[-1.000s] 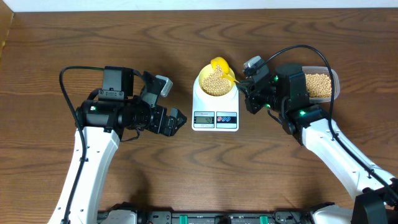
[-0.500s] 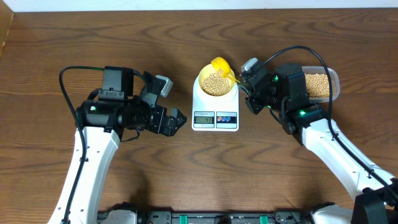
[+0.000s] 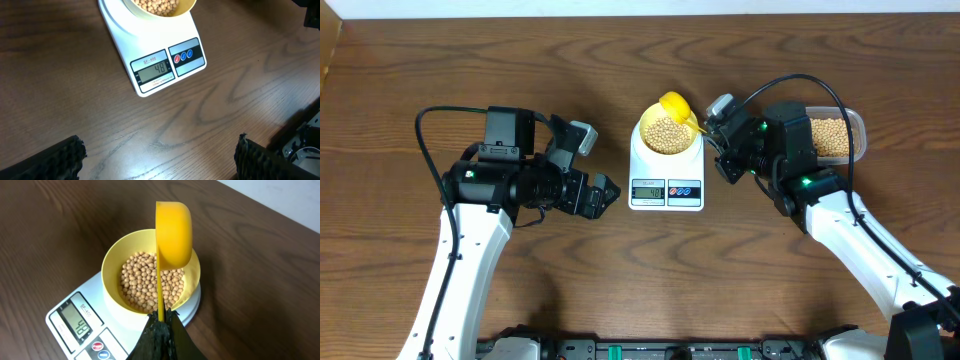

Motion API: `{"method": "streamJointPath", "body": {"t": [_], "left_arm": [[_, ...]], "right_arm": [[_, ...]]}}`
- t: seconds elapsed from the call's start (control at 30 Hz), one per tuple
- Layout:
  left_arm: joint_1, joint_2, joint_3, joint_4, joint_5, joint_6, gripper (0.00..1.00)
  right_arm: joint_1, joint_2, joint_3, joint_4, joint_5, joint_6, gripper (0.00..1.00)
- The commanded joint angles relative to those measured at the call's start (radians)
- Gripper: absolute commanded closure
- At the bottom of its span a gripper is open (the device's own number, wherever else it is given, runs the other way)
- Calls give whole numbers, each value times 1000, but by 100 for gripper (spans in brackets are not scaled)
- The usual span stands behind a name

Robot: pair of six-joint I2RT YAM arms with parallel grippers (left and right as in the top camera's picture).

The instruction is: Scoop item into bowl and weigh 50g on scale

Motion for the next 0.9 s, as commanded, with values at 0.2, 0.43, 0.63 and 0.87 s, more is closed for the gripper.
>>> {"method": "streamJointPath", "body": {"t": [0.2, 0.43, 0.63, 0.87], "left_arm": [[5, 4, -6, -3, -9, 6, 2], [5, 4, -6, -3, -9, 6, 2], [5, 4, -6, -3, -9, 6, 2], [5, 4, -6, -3, -9, 6, 2]], "right_arm": [[4, -6, -4, 43, 1, -134, 99], [-8, -60, -3, 115, 1, 47, 99], [-127, -201, -3, 39, 1, 270, 99], [-367, -317, -3, -181, 2, 310, 99]]}}
